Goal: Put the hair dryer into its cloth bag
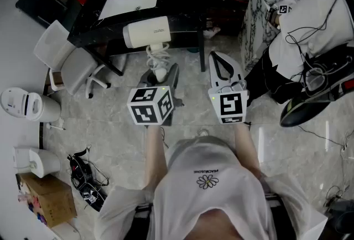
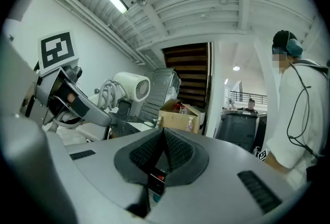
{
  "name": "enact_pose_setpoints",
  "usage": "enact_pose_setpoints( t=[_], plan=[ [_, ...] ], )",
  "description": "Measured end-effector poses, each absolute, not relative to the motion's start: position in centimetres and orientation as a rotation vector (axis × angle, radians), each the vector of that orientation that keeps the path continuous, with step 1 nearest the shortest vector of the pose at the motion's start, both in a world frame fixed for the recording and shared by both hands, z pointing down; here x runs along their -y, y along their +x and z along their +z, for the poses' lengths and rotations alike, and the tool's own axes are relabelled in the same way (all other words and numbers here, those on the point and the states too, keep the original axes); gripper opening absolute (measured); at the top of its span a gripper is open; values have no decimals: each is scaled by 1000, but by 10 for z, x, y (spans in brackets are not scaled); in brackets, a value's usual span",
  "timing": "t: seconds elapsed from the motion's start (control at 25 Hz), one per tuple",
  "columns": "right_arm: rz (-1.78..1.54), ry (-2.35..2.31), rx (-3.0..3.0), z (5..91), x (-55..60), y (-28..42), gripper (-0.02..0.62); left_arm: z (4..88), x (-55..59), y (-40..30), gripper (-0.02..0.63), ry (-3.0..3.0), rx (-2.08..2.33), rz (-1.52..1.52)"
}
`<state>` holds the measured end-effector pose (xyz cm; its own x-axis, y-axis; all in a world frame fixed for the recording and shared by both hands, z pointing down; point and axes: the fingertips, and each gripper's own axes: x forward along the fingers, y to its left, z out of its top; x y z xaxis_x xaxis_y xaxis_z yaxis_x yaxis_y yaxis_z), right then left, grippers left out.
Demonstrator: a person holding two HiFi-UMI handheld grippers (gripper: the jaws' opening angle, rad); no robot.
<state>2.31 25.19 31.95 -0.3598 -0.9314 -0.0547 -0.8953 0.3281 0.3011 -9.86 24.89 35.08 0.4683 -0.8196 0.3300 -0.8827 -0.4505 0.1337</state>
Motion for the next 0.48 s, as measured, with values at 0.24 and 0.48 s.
enact_pose_setpoints(
  t=[0.24, 0.48],
  plan=[
    [-409, 1683, 2468, 320, -248, 24, 12, 349, -244, -97, 166, 2457, 1469, 327],
    [-384, 1684, 2475, 327, -237, 28, 12, 357, -234, -95, 166, 2452, 1466, 342]
  ],
)
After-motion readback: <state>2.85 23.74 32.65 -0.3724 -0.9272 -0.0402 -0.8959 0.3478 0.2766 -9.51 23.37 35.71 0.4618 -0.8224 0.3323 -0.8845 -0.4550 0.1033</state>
